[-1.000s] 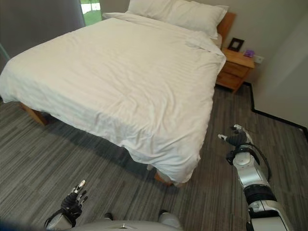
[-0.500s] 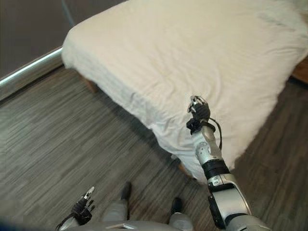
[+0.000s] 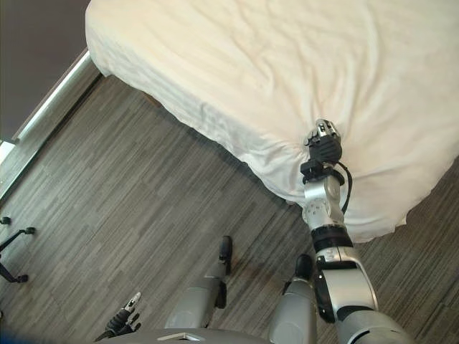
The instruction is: Making the bed.
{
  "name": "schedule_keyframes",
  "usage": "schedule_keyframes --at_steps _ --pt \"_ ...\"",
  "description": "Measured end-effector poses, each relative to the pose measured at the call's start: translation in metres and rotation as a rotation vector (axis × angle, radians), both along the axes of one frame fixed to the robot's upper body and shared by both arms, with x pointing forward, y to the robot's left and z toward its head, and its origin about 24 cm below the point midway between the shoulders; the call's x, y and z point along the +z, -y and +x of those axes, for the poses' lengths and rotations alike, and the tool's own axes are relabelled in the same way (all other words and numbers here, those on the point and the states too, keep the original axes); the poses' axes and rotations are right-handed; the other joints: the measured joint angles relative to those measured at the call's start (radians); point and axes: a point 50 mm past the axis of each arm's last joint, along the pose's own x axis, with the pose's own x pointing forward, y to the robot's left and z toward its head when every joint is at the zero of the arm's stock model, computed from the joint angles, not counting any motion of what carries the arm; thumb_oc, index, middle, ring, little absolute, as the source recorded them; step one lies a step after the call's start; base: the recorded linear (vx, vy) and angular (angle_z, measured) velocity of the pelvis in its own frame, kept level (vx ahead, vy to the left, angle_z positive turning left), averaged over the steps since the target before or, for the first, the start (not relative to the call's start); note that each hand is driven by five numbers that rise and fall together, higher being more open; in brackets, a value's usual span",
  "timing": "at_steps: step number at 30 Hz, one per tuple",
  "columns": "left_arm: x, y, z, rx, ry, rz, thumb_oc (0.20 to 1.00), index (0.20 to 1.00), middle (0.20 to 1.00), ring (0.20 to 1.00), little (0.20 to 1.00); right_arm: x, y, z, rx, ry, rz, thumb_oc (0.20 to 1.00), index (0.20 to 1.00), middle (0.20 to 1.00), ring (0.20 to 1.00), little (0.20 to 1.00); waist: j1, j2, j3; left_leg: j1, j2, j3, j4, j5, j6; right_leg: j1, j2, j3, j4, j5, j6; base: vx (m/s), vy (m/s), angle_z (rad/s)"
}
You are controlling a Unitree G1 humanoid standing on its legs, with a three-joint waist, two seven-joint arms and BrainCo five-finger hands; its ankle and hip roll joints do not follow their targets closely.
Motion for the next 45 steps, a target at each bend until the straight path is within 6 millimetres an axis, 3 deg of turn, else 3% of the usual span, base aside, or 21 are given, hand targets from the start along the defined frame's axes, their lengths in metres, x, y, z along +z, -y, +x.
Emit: schedule_keyframes --at_steps 6,9,11,12,13,15,18,19,20,23,24,26,27,30,32,34,35,40,42,43,45 --pt "0.005 -0.006 0.004 0.021 0.042 -0.009 1.000 1.000 1.000 1.000 1.000 -0.077 0.053 -0.059 -0.210 -0.291 0.073 0.200 0.200 0.200 0.200 0.200 -0.081 -0.129 -0.031 0.163 -0.007 0.098 0.001 -0.043 -0.006 0.071 0.014 0.133 -0.010 -0.014 0.003 0.09 0.103 -0.66" --pt "0.009 -0.005 0.026 0.008 0.099 -0.010 1.000 1.000 1.000 1.000 1.000 -0.121 0.093 -0.111 -0.395 -0.532 0.123 0.200 0.200 0.200 0.200 0.200 -0.094 -0.221 -0.033 0.204 -0.039 -0.028 0.034 -0.037 0.004 0.080 0.009 0.269 -0.082 0.051 0.015 0.06 0.085 -1.20" --pt "0.012 0.001 0.044 -0.010 0.136 -0.023 1.000 1.000 1.000 1.000 1.000 -0.131 0.120 -0.146 -0.456 -0.648 0.062 0.222 0.222 0.222 0.222 0.222 -0.108 -0.245 -0.021 0.227 -0.061 -0.170 0.085 -0.138 -0.010 0.169 0.004 0.337 -0.206 0.132 0.030 -0.04 0.137 -1.16" --pt "0.013 0.002 0.047 -0.018 0.146 -0.022 1.000 1.000 1.000 1.000 1.000 -0.130 0.128 -0.153 -0.472 -0.674 0.041 1.000 1.000 1.000 1.000 1.000 -0.110 -0.233 -0.026 0.262 -0.068 -0.195 0.055 -0.142 -0.008 0.197 0.014 0.357 -0.237 0.149 0.040 -0.09 0.160 -0.98" --pt "0.015 0.002 0.050 -0.025 0.162 -0.019 1.000 1.000 1.000 1.000 1.000 -0.127 0.135 -0.157 -0.480 -0.681 0.015 1.000 1.000 1.000 1.000 1.000 -0.116 -0.219 -0.027 0.278 -0.057 -0.138 0.049 -0.185 0.010 0.213 0.026 0.364 -0.259 0.156 0.049 -0.13 0.176 -0.78" --pt "0.032 -0.006 0.074 -0.099 0.261 0.036 1.000 1.000 1.000 1.000 1.000 -0.136 0.118 -0.158 -0.381 -0.723 -0.049 1.000 1.000 1.000 1.000 1.000 -0.132 -0.283 -0.035 0.334 -0.084 -0.069 0.010 -0.178 0.028 0.228 -0.009 0.383 -0.308 0.218 0.053 -0.15 0.150 -0.74" --pt "0.050 -0.005 0.106 -0.174 0.352 0.070 1.000 1.000 1.000 1.000 1.000 -0.139 0.071 -0.146 -0.220 -0.665 -0.078 1.000 1.000 1.000 1.000 1.000 -0.157 -0.334 -0.041 0.346 -0.097 -0.027 0.014 -0.173 0.035 0.217 -0.027 0.379 -0.332 0.208 0.044 -0.12 0.069 -0.57" --pt "0.075 0.009 0.143 -0.303 0.471 0.121 1.000 1.000 1.000 1.000 1.000 -0.132 0.025 -0.134 -0.057 -0.562 -0.107 1.000 1.000 1.000 1.000 1.000 -0.166 -0.342 -0.041 0.358 -0.100 0.010 0.010 -0.172 0.038 0.210 -0.035 0.376 -0.327 0.204 0.050 -0.15 0.008 -0.66" --pt "0.085 0.012 0.155 -0.324 0.525 0.139 1.000 1.000 1.000 1.000 1.000 -0.132 0.014 -0.130 -0.017 -0.547 -0.106 1.000 1.000 1.000 1.000 1.000 -0.168 -0.337 -0.042 0.358 -0.090 0.017 0.005 -0.172 0.039 0.212 -0.038 0.374 -0.333 0.203 0.066 -0.20 -0.021 -0.74" --pt "0.140 0.047 0.199 -0.612 0.751 0.321 1.000 1.000 1.000 1.000 1.000 -0.146 -0.021 -0.135 0.097 -0.597 -0.141 1.000 1.000 1.000 1.000 1.000 -0.161 -0.319 -0.047 0.384 -0.088 0.114 0.029 -0.174 0.041 0.184 -0.073 0.198 -0.361 0.157 0.071 -0.26 -0.067 -0.87" --pt "0.148 0.048 0.199 -0.676 0.769 0.397 1.000 1.000 1.000 1.000 1.000 -0.147 -0.020 -0.135 0.106 -0.610 -0.162 1.000 1.000 1.000 1.000 1.000 -0.150 -0.292 -0.041 0.370 -0.056 0.138 0.038 -0.196 0.056 0.182 -0.073 0.135 -0.374 0.136 0.079 -0.22 -0.097 -1.29" --pt "0.164 0.048 0.200 -0.724 0.840 0.483 1.000 1.000 1.000 1.000 1.000 -0.146 -0.018 -0.140 0.137 -0.646 -0.280 1.000 1.000 1.000 1.000 1.000 -0.129 -0.199 -0.030 0.376 0.027 0.204 0.042 -0.199 0.040 0.126 -0.056 -0.120 -0.129 0.134 -0.004 -0.17 -0.087 -0.97" --pt "0.166 0.050 0.196 -0.702 0.863 0.483 1.000 1.000 1.000 1.000 1.000 -0.151 -0.024 -0.150 0.175 -0.673 -0.330 1.000 1.000 1.000 1.000 1.000 -0.121 -0.235 -0.026 0.413 0.010 0.236 0.051 -0.207 0.030 0.157 -0.062 -0.139 -0.079 0.144 -0.008 -0.10 -0.067 -0.95" --pt "0.152 0.058 0.184 -0.720 0.814 0.458 1.000 1.000 1.000 1.000 1.000 -0.152 -0.035 -0.149 0.286 -0.687 -0.489 1.000 1.000 1.000 1.000 1.000 -0.098 -0.223 -0.022 0.442 0.038 0.272 0.033 -0.227 0.034 0.172 0.002 -0.085 -0.138 0.172 -0.067 -0.03 -0.109 -0.88" --pt "0.157 0.063 0.190 -0.694 0.835 0.469 1.000 1.000 1.000 1.000 1.000 -0.149 -0.032 -0.142 0.288 -0.693 -0.582 1.000 1.000 1.000 1.000 1.000 -0.083 -0.214 -0.027 0.467 0.046 0.338 0.009 -0.215 0.026 0.146 0.011 -0.158 -0.174 0.169 -0.070 0.09 -0.127 -0.92" --pt "0.163 0.064 0.196 -0.684 0.849 0.495 1.000 1.000 1.000 1.000 1.000 -0.139 -0.031 -0.131 0.282 -0.662 -0.662 1.000 1.000 1.000 1.000 1.000 -0.055 -0.199 -0.021 0.456 0.106 0.414 0.031 -0.232 0.015 0.097 0.003 -0.239 -0.043 0.117 -0.122 0.23 -0.195 -1.19" --pt "0.162 0.063 0.195 -0.712 0.840 0.532 1.000 1.000 1.000 1.000 1.000 -0.137 -0.029 -0.138 0.275 -0.663 -0.689 1.000 1.000 1.000 1.000 1.000 -0.054 -0.232 -0.035 0.481 0.085 0.431 0.026 -0.237 0.006 0.116 -0.022 -0.226 0.041 0.038 -0.112 0.25 -0.199 -0.71" --pt "0.143 0.058 0.187 -0.655 0.758 0.510 1.000 1.000 1.000 1.000 1.000 -0.137 -0.016 -0.139 0.248 -0.690 -0.738 1.000 1.000 1.000 1.000 1.000 -0.081 -0.215 -0.022 0.428 0.158 0.349 0.392 -0.206 0.000 0.191 0.067 -0.144 -0.036 0.021 -0.130 0.22 -0.259 -0.85" --pt "0.140 0.056 0.184 -0.628 0.745 0.503 1.000 1.000 1.000 1.000 1.000 -0.137 -0.014 -0.141 0.252 -0.699 -0.752 1.000 1.000 1.000 1.000 1.000 -0.059 -0.233 -0.010 0.325 0.155 0.213 0.644 -0.076 -0.023 0.239 0.087 -0.086 -0.088 0.048 -0.182 0.20 -0.132 -0.92" --pt "0.140 0.059 0.184 -0.610 0.751 0.477 1.000 1.000 1.000 1.000 1.000 -0.137 -0.012 -0.142 0.250 -0.704 -0.757 1.000 1.000 1.000 1.000 1.000 -0.045 -0.267 0.004 0.237 0.099 0.112 0.786 -0.030 -0.031 0.252 0.090 -0.032 -0.118 0.061 -0.191 0.24 -0.034 -0.98" --pt "0.138 0.063 0.178 -0.583 0.753 0.447 1.000 1.000 1.000 1.000 1.000 -0.131 -0.014 -0.133 0.250 -0.676 -0.774 1.000 1.000 1.000 1.000 1.000 -0.001 -0.291 0.018 0.121 -0.044 0.033 0.884 -0.119 -0.026 0.266 0.076 0.058 -0.178 0.088 -0.190 0.20 -0.039 -1.23"
